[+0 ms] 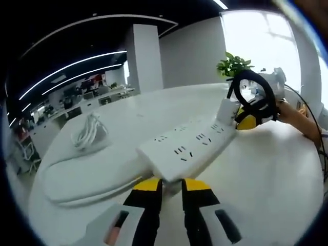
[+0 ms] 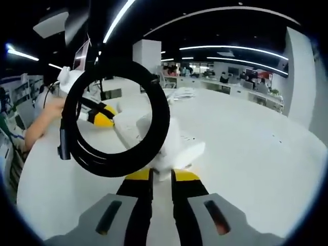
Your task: Straighten the power strip on the desk, plug the charger into it
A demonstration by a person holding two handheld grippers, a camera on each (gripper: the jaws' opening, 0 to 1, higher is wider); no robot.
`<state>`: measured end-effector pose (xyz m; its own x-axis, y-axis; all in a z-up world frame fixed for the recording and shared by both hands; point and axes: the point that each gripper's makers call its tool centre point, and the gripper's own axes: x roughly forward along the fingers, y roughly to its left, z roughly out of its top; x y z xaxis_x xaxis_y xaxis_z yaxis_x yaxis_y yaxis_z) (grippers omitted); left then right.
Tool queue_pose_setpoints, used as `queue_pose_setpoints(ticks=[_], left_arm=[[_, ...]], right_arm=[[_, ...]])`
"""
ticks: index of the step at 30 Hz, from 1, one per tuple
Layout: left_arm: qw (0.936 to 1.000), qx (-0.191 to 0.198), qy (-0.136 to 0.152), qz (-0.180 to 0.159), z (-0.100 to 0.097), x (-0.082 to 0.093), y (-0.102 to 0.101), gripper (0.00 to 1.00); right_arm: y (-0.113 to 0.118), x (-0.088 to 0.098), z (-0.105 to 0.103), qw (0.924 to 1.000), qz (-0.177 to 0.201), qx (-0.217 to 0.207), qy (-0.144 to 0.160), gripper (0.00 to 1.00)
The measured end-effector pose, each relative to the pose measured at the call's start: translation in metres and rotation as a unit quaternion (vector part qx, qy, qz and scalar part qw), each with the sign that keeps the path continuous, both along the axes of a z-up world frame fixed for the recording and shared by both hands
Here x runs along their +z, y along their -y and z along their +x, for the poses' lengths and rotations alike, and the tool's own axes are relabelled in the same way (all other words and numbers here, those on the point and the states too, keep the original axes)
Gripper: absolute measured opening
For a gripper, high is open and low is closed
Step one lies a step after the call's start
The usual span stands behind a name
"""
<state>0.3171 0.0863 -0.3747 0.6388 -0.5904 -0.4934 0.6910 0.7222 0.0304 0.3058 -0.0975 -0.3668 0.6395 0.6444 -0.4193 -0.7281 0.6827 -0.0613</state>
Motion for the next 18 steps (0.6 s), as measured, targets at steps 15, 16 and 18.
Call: queue_pose_setpoints(ticks=[15, 16, 18], left_arm=[[0.9995, 0.013, 0.027, -0.014, -0.005, 0.009, -0.002, 0.14], [0.9994, 0.013, 0.027, -0.014, -0.005, 0.009, -0.002, 0.14], [0.9994, 0.017, 0.029, -0.01, -0.003, 0.01, -0.005, 0.14]], right_arm=[[0.003, 0.012, -0.005, 0.9982, -0.049, -0.025, 0.025, 0.09], [0.004, 0.012, -0.005, 0.9981, -0.05, -0.028, 0.024, 0.09], [0.008, 0.012, -0.006, 0.9982, -0.041, -0.04, 0.018, 0.1]])
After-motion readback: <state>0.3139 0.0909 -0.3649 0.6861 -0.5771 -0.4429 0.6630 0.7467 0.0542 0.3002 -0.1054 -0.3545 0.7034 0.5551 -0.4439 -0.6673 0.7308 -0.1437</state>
